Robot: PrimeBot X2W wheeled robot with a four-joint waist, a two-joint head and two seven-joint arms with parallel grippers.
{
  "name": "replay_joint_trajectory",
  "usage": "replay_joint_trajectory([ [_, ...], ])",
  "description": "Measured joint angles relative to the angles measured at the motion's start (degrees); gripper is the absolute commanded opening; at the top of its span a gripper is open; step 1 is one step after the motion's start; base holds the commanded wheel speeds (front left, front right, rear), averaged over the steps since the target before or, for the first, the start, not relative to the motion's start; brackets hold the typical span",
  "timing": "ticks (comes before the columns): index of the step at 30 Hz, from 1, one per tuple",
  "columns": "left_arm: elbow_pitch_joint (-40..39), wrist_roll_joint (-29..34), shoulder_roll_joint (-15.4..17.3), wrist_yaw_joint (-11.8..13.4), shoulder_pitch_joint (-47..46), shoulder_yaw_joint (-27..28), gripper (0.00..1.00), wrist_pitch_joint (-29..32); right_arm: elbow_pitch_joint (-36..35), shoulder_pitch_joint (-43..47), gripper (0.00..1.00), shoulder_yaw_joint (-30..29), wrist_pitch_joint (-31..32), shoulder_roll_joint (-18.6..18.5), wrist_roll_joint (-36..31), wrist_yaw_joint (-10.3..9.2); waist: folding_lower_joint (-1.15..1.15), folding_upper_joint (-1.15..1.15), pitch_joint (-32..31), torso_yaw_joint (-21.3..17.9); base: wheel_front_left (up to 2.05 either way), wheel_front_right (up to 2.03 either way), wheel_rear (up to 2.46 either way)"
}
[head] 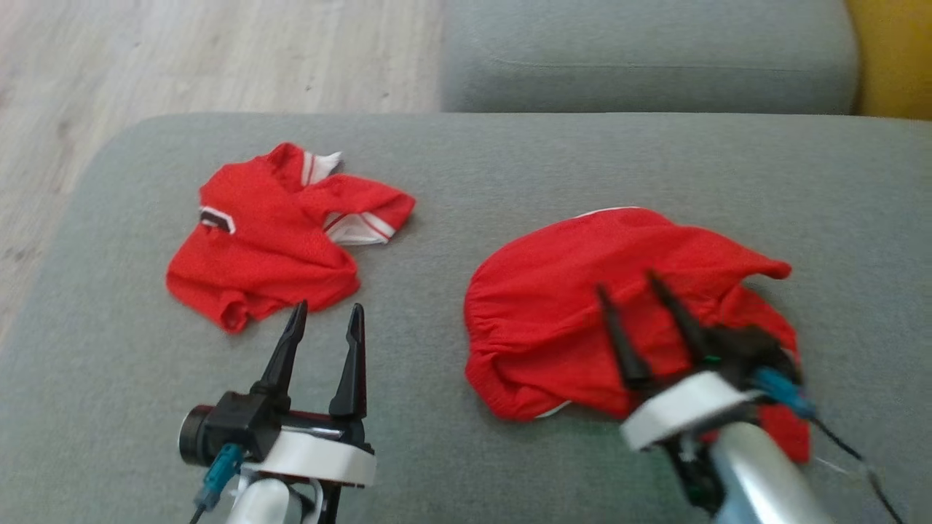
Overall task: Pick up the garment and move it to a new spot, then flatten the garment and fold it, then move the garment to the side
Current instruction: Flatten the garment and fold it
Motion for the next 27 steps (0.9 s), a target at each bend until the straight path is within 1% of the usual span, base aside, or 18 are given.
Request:
replay_joint_trajectory([
  [1,-0.2,0.0,0.0,0.0,0.1,0.0,1.0,0.0,-1.2,1.2,1.0,-2.3,-0.1,0.0,-0.7,0.0,0.0,0.0,-0.2,-0.5,0.0,0.0,0.0],
  [2,-0.4,0.0,0.0,0.0,0.1,0.1,1.0,0.0,-3.6,3.7,1.0,-6.5,-0.4,0.0,-1.8,0.0,0.0,0.0,-0.5,-1.4,0.0,0.0,0.0],
  [3,-0.4,0.0,0.0,0.0,0.1,0.1,1.0,0.0,-3.6,3.7,1.0,-6.5,-0.4,0.0,-1.8,0.0,0.0,0.0,-0.5,-1.4,0.0,0.0,0.0],
  [6,-0.7,0.1,-0.1,0.0,0.2,0.4,1.0,0.0,-6.9,7.1,1.0,-10.8,-0.4,0.0,-2.1,0.0,0.0,0.0,-0.9,-2.9,0.0,0.0,0.0],
  [11,-0.9,0.4,-0.1,-0.4,0.9,0.6,1.0,0.0,-10.5,12.0,1.0,-14.7,-0.5,0.2,-1.9,0.0,0.0,0.0,-1.0,-4.7,0.0,0.0,0.0],
  [15,-1.1,0.5,-0.1,-0.4,1.3,0.7,1.0,0.0,-11.3,14.6,1.0,-15.1,-0.5,0.4,-1.8,0.0,0.0,0.0,-0.7,-5.4,0.0,0.0,0.0],
  [19,-1.2,0.5,-0.1,-0.5,1.2,0.4,1.0,0.0,-12.6,14.0,1.0,-15.6,-0.5,0.4,-1.9,0.0,0.0,0.0,0.0,-5.4,0.0,0.0,0.0],
  [23,-1.3,0.5,-0.2,-0.5,1.0,-0.5,1.0,0.0,-12.5,10.4,1.0,-16.2,-0.3,0.4,-2.4,0.0,0.0,0.0,1.2,-4.6,0.0,0.0,0.0],
  [25,-1.3,0.4,-0.2,-0.5,0.6,-0.5,1.0,0.0,-11.4,7.4,1.0,-16.8,1.6,0.4,-4.0,0.0,0.0,0.0,1.9,-3.9,0.0,0.0,0.0],
  [27,-1.3,0.3,-0.2,-0.4,-0.3,-0.6,1.0,0.0,-9.3,3.9,1.0,-17.1,5.1,0.4,-4.2,0.0,0.01,0.0,2.9,-3.2,0.0,0.0,0.0],
])
